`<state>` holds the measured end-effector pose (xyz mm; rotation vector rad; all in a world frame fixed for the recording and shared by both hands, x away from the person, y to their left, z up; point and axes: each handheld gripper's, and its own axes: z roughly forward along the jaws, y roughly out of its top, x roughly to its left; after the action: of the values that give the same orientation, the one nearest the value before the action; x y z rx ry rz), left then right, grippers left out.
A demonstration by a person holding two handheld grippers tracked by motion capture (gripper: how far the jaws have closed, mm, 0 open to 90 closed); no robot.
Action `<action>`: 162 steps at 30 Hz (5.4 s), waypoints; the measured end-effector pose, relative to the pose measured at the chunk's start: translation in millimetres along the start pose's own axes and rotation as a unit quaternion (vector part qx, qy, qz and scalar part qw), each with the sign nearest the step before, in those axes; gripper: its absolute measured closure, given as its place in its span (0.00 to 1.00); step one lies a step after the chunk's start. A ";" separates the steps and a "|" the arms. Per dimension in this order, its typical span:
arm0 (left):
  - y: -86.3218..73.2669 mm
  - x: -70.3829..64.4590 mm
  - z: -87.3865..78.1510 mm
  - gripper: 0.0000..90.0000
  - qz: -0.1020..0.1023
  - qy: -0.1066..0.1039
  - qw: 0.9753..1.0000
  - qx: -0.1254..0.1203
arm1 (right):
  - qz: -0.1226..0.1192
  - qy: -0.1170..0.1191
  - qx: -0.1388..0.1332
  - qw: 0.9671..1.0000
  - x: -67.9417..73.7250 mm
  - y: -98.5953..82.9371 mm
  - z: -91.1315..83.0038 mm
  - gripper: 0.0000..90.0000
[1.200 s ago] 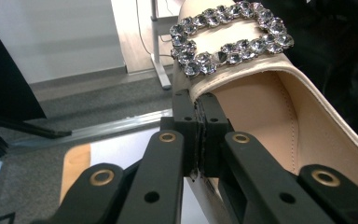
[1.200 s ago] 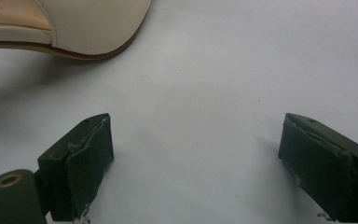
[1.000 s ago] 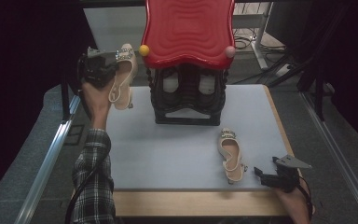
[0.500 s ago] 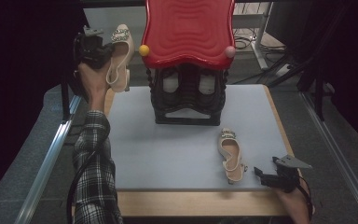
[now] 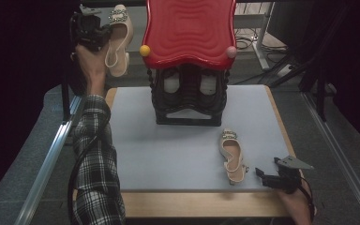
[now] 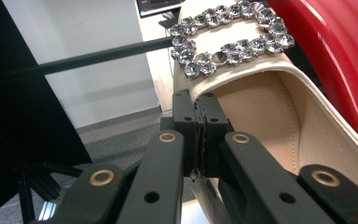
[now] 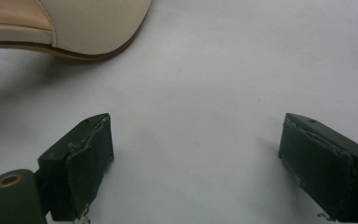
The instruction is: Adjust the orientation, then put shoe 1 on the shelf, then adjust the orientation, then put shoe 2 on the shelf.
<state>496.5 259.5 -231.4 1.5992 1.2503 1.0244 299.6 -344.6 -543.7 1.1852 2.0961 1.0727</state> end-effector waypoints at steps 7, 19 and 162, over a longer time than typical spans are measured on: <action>24.2 1.8 -4.5 0.98 0.005 0.010 1.000 -0.020 | 0.001 -0.001 0.000 1.000 0.2 0.0 -0.1 0.11; 64.7 -6.6 -9.1 0.98 0.009 0.015 0.998 -0.054 | 0.002 -0.003 0.001 1.000 0.8 -0.1 -0.5 0.11; -247.3 -93.3 -60.3 0.03 -0.014 -0.153 0.987 0.041 | 0.017 -0.008 0.020 1.000 6.3 4.7 -1.3 0.06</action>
<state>351.6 212.5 -455.7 1.7221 1.1116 0.6849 297.8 -338.2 -539.3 1.2495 2.1013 1.0382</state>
